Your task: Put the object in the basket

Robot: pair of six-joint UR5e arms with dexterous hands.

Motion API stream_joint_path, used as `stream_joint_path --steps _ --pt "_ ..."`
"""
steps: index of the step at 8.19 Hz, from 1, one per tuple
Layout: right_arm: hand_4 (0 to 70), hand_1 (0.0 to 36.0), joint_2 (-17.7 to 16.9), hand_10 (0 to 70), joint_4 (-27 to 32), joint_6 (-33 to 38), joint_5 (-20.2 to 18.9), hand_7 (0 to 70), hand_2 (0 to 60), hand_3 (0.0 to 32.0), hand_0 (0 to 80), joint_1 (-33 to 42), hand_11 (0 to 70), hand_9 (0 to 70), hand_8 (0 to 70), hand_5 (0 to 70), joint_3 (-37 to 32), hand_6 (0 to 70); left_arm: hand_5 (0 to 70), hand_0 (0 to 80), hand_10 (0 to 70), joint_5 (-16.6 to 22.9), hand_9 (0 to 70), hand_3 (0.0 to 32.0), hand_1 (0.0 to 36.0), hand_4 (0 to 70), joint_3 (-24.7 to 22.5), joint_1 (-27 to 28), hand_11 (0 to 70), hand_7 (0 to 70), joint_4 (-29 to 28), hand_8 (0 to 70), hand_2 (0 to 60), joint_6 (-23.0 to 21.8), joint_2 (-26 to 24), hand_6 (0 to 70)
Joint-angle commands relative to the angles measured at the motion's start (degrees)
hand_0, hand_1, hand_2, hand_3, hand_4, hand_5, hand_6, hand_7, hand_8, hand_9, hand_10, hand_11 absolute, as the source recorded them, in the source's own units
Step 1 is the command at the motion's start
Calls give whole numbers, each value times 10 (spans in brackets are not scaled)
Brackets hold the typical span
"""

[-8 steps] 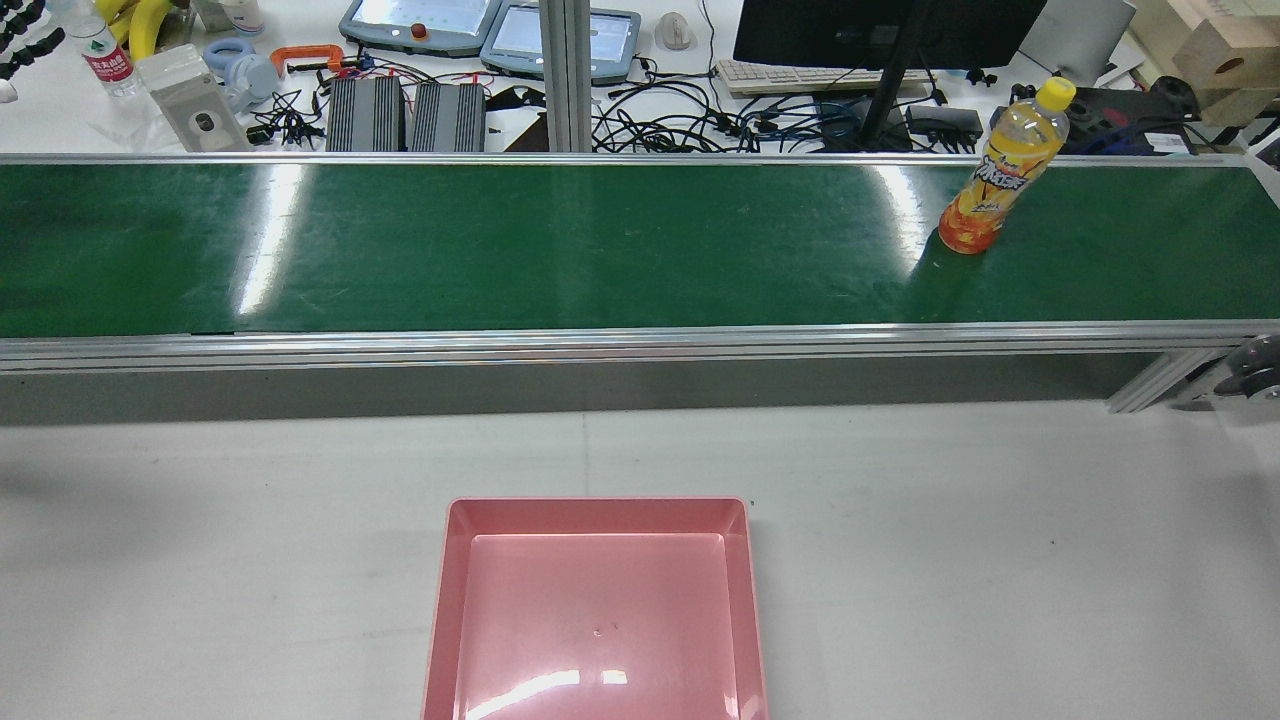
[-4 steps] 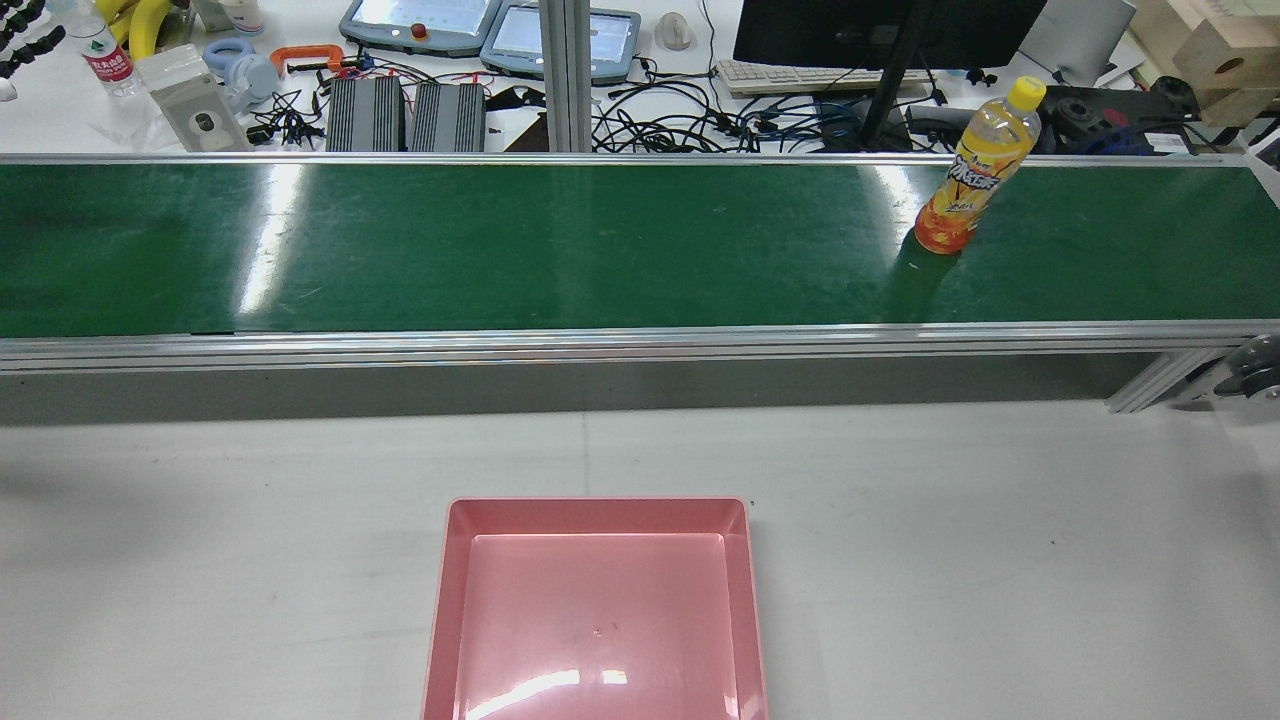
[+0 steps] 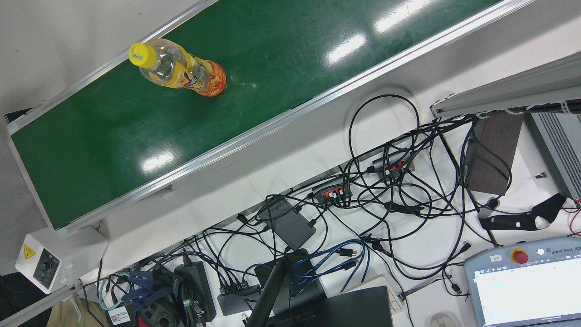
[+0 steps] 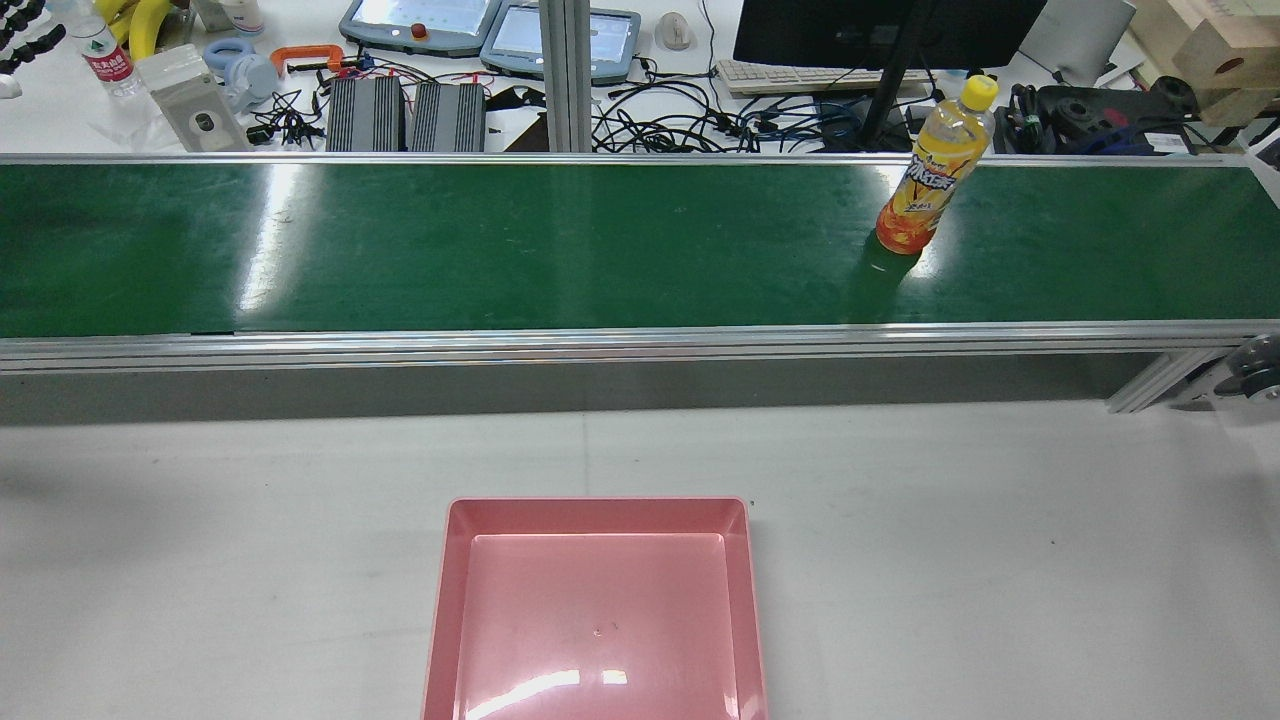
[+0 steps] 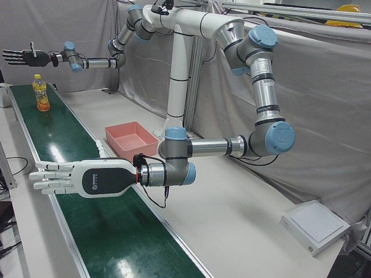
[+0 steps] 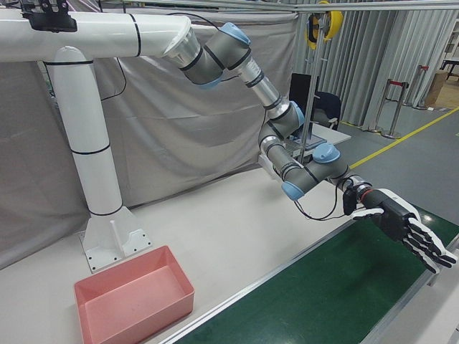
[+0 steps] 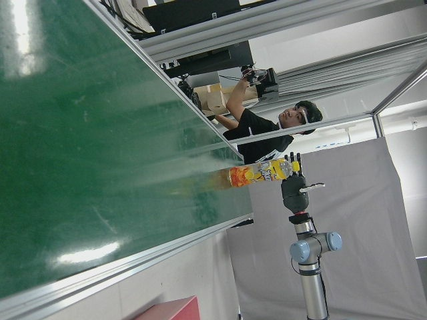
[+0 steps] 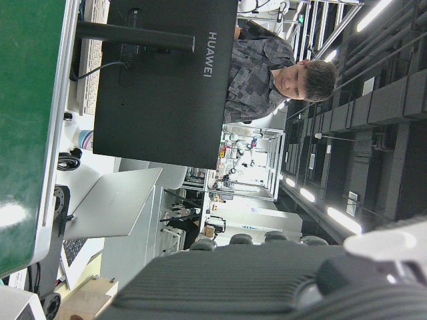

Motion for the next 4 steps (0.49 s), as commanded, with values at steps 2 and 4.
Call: stream_joint_path --steps 2,4 --pt "0 0 0 0 0 0 0 0 0 0 0 0 0 0 0 0 0 0 155 472 46 0 2 0 127 0 -2 -1 83 0 0 0 37 0 0 16" --pt "0 0 0 0 0 0 0 0 0 0 0 0 0 0 0 0 0 0 156 471 45 0 2 0 124 0 -6 0 81 0 2 0 30 0 0 16"
